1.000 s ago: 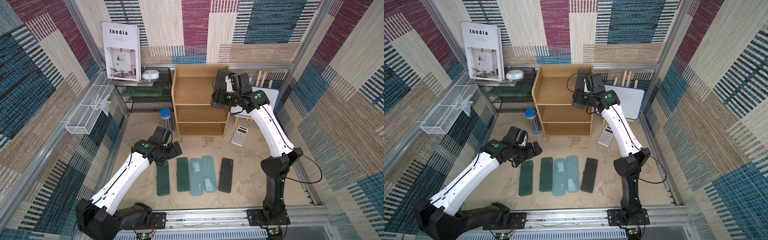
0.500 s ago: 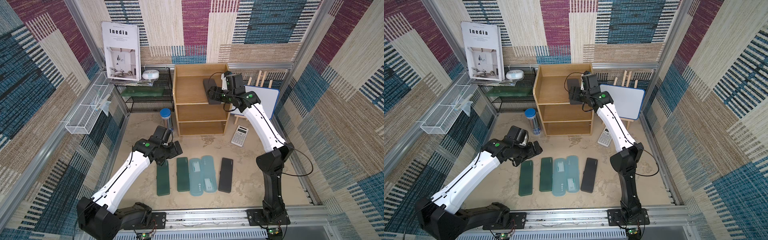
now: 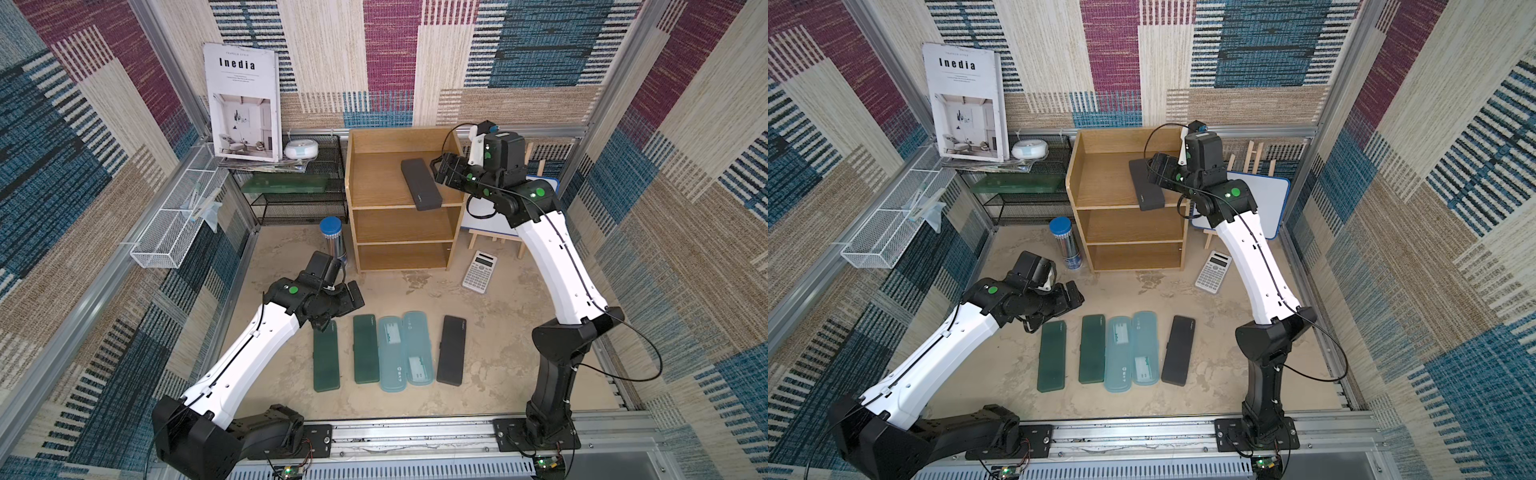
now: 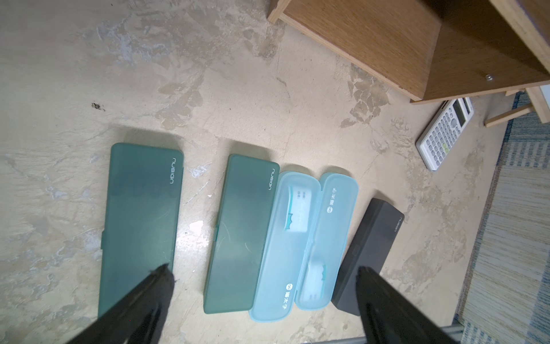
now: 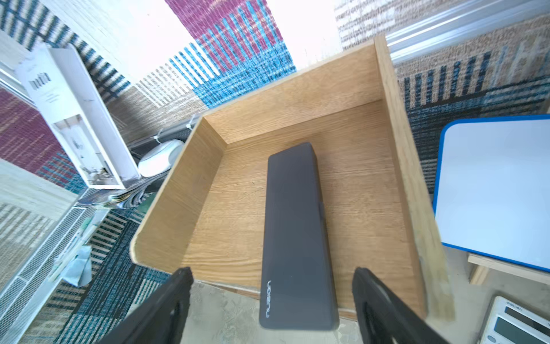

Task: Place the pencil cases on the shelf according to color
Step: Place the pencil case on the shelf.

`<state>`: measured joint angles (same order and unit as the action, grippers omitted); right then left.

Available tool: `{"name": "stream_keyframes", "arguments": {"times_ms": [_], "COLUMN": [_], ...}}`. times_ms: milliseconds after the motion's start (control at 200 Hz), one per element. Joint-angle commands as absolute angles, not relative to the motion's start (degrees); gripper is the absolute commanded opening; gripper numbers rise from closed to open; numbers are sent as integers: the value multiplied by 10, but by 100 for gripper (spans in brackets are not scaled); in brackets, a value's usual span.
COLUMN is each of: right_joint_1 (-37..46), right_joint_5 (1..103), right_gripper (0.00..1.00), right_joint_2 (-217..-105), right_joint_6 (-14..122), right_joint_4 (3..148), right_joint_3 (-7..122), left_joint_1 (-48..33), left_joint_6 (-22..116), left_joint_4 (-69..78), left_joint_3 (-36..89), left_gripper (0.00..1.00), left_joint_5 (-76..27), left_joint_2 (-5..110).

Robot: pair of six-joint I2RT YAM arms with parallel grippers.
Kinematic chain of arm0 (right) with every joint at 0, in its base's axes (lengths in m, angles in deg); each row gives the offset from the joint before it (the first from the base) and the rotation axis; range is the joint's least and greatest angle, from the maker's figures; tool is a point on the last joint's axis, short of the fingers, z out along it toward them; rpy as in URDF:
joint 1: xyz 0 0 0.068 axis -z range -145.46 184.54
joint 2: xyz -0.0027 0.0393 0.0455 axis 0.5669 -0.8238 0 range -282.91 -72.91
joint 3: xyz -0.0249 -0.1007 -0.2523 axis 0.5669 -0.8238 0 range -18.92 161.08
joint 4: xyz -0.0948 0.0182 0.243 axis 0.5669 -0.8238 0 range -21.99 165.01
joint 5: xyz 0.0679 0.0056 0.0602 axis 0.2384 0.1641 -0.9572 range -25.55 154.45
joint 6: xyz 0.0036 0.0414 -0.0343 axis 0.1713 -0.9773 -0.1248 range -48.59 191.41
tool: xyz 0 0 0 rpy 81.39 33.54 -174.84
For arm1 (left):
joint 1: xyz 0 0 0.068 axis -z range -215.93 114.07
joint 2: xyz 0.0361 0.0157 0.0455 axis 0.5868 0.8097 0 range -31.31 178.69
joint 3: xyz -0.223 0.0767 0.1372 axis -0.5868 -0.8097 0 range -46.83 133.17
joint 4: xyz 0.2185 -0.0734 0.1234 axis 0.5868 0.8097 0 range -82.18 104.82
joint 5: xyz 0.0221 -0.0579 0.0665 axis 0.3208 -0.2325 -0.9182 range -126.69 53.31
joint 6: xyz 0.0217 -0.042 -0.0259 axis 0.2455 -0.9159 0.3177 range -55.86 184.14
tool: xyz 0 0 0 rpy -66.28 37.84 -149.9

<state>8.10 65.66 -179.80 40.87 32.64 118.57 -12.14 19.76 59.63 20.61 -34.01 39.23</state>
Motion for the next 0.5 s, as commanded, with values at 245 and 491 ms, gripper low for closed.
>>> {"name": "stream_keyframes", "arguments": {"times_ms": [245,491], "right_joint_1": [-6,-9], "right_joint_5": [842,810], "right_gripper": [99,99], "right_joint_2": [-1518,-1297], "right_joint_6": [523,470], "right_joint_4": [415,513], "right_joint_3": [742,430], "left_joint_1": [-121,-116], "left_joint_6": [248,288], "left_joint_4": [572,542], "left_joint_3": [133,101], "left_gripper": [100,100], "left_joint_5": [-400,-378], "left_joint_2": [315,259]}}
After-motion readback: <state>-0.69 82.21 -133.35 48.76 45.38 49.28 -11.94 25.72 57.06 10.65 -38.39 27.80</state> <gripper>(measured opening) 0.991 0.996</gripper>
